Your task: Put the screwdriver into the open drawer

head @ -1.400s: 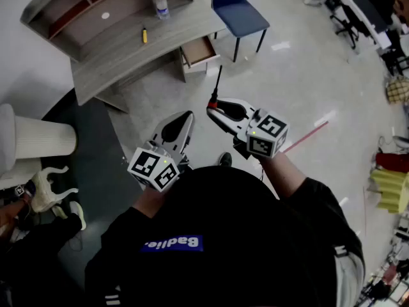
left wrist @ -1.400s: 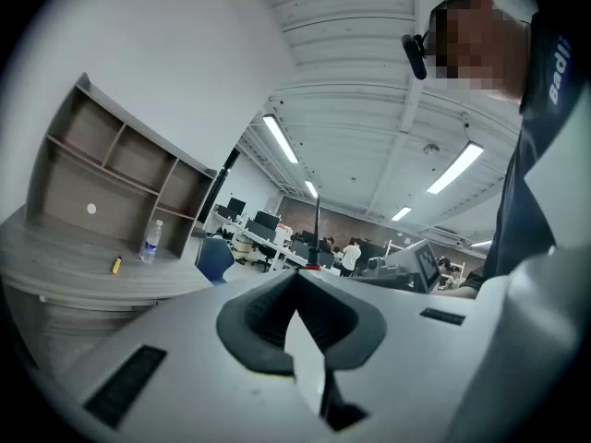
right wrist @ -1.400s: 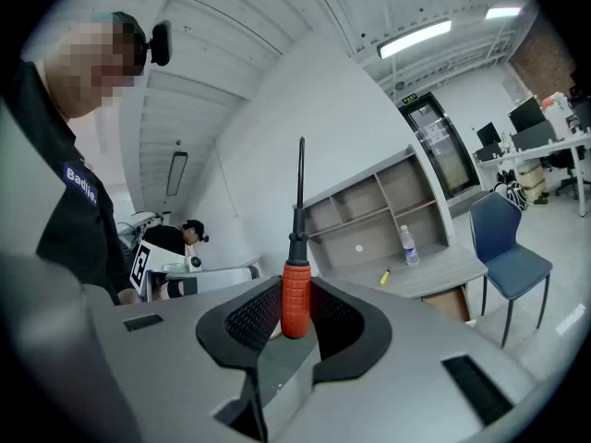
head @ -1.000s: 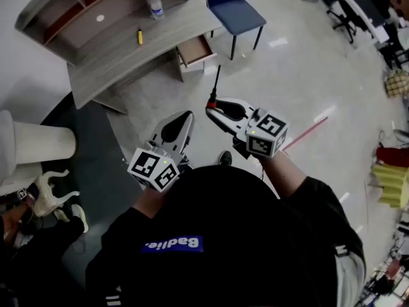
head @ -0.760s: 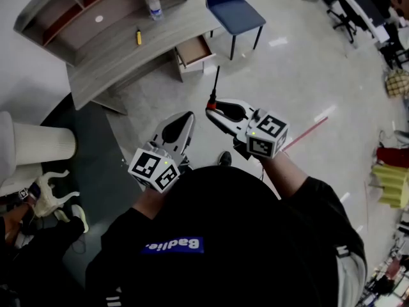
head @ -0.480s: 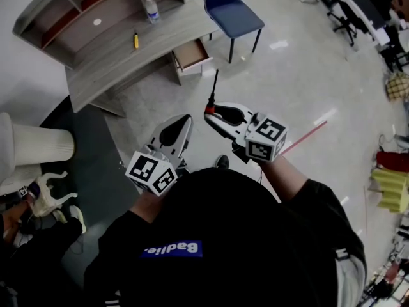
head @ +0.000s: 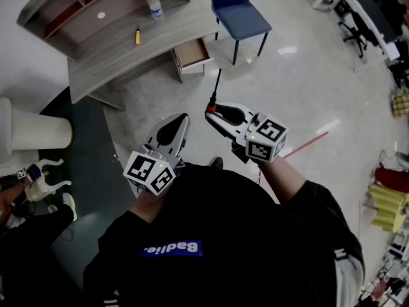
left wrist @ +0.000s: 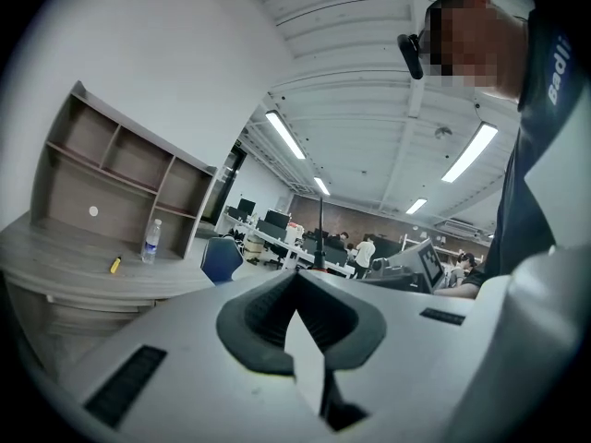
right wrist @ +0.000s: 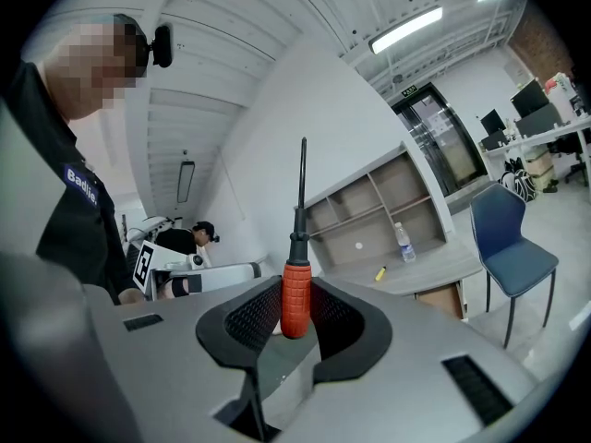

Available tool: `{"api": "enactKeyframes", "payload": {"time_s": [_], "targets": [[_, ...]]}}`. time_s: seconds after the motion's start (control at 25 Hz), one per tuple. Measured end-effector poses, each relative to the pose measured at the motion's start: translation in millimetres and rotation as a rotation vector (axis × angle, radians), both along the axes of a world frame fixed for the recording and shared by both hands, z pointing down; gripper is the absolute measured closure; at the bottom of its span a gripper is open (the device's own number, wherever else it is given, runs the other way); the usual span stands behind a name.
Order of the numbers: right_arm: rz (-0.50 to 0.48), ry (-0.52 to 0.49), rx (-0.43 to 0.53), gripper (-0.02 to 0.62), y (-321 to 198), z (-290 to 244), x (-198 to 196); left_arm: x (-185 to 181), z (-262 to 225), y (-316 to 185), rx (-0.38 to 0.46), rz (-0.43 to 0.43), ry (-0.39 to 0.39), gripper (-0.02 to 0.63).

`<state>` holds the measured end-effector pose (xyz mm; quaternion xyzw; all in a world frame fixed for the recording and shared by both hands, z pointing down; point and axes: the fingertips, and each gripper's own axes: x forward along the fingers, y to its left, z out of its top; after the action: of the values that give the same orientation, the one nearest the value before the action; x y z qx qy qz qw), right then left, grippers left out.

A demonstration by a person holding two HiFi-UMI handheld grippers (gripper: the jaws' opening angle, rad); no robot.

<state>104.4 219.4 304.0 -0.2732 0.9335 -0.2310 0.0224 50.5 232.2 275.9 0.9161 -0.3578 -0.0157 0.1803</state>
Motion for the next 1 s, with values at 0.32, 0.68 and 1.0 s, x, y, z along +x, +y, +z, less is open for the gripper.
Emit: {"api": "enactKeyframes", "payload": {"time_s": [0.32, 0.68, 1.0], "targets": [[-0.007, 0.007, -0.026, 0.48, -33.2, 11.9, -2.0, -1.5, 9.1, -28.5, -0.013, -0.018, -0.002, 0.604], [0.027, 0.038, -0.03, 0.48, -106.9, 20.7, -36.6, -35.2, 22.5, -101.7, -0.03, 0.017, 0.018, 0.604], [0.094, 0.065, -0.05, 0.48, -191.2, 22.0, -73.3, -73.9, 18.5, -192.6, -0.028, 0.079, 0.044, 0.604]]}}
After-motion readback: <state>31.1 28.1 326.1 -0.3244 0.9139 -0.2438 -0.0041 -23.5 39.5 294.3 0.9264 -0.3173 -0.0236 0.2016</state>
